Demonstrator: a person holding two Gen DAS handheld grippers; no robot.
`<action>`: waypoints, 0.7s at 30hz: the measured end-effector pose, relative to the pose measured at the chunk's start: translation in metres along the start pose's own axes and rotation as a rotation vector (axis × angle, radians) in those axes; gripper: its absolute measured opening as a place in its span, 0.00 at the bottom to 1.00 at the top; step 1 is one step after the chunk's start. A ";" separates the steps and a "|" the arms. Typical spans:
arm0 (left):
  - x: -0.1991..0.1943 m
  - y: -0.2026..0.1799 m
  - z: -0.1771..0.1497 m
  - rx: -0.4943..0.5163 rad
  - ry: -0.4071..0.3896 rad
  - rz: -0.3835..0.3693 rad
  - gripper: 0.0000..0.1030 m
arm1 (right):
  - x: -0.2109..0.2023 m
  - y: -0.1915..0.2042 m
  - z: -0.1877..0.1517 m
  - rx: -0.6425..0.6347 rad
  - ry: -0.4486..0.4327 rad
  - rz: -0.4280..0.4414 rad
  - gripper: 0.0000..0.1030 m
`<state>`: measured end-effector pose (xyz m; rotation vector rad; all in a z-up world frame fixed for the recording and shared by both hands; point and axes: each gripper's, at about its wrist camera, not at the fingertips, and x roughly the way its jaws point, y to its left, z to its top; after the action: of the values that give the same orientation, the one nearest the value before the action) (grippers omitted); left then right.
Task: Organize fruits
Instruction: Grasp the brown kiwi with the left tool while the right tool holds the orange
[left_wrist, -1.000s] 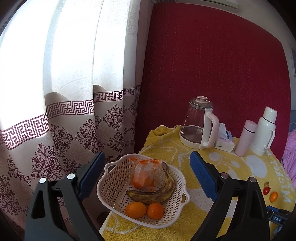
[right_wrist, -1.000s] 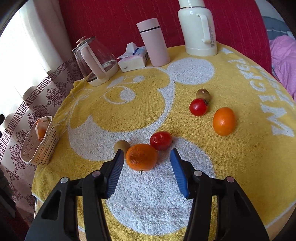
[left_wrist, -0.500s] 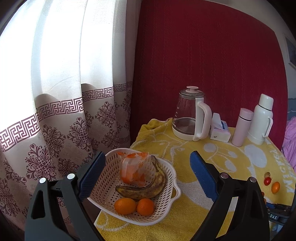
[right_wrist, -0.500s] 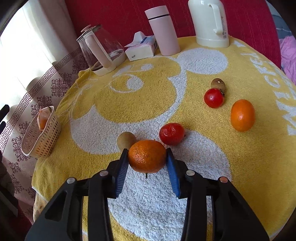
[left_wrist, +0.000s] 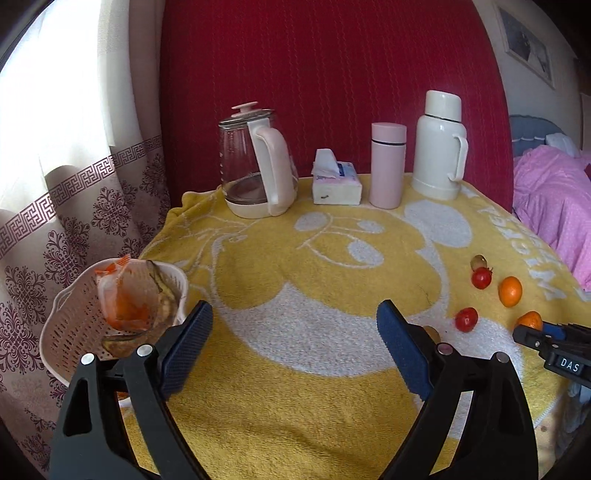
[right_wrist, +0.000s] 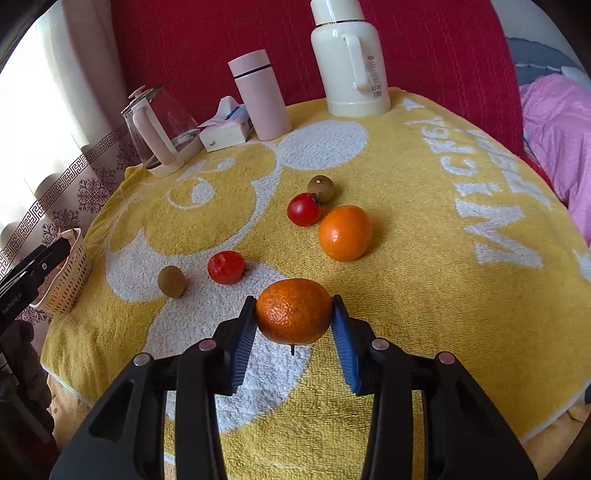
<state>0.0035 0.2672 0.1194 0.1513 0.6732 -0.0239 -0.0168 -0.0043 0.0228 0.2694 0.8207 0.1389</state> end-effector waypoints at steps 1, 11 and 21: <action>0.005 -0.008 -0.001 0.012 0.018 -0.025 0.84 | 0.001 -0.004 0.000 0.017 0.004 0.012 0.39; 0.046 -0.069 -0.011 0.087 0.165 -0.240 0.60 | 0.009 -0.006 -0.004 0.036 0.031 0.091 0.39; 0.078 -0.081 -0.017 0.035 0.259 -0.359 0.30 | 0.011 -0.007 -0.005 0.048 0.042 0.104 0.39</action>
<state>0.0482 0.1914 0.0466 0.0657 0.9522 -0.3666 -0.0130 -0.0073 0.0098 0.3558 0.8526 0.2236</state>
